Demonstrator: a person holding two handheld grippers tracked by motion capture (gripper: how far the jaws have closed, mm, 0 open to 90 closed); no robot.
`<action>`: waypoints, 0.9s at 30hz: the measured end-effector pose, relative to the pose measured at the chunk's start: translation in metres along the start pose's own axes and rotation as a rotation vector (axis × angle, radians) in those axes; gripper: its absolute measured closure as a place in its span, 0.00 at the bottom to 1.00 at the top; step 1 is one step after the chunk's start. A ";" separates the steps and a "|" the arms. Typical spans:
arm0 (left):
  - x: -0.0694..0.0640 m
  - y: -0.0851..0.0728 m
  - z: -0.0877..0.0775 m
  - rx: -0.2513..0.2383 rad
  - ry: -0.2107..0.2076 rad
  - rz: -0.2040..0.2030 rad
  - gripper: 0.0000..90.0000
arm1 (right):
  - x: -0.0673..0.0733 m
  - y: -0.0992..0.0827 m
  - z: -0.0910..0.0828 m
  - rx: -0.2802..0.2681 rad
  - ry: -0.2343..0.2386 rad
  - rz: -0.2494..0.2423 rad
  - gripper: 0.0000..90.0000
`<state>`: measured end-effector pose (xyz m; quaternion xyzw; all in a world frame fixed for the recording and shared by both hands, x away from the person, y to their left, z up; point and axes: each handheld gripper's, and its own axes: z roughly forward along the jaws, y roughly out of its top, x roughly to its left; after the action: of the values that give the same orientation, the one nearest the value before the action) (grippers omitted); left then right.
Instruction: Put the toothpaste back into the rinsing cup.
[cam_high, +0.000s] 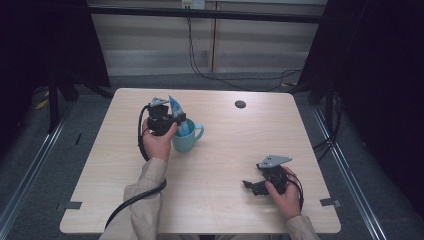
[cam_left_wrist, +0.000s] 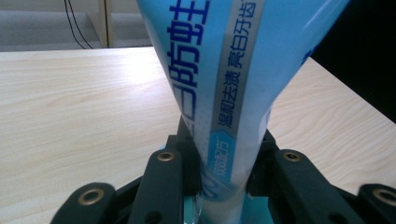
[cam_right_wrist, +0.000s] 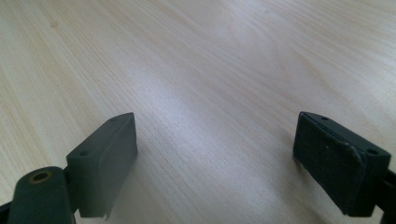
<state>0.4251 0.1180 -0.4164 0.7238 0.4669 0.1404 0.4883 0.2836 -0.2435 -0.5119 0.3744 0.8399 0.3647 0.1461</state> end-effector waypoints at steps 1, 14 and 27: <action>-0.001 0.000 0.000 -0.001 0.000 0.005 0.81 | 0.000 0.000 0.000 0.000 0.000 0.000 0.15; 0.001 -0.002 -0.002 -0.006 0.000 0.011 0.80 | 0.000 0.000 0.000 0.001 0.001 0.001 0.14; 0.004 -0.003 -0.006 0.001 0.026 0.025 0.78 | 0.000 0.000 0.000 0.001 0.002 -0.001 0.15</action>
<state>0.4212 0.1251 -0.4170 0.7280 0.4641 0.1556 0.4801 0.2840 -0.2434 -0.5118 0.3736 0.8404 0.3647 0.1453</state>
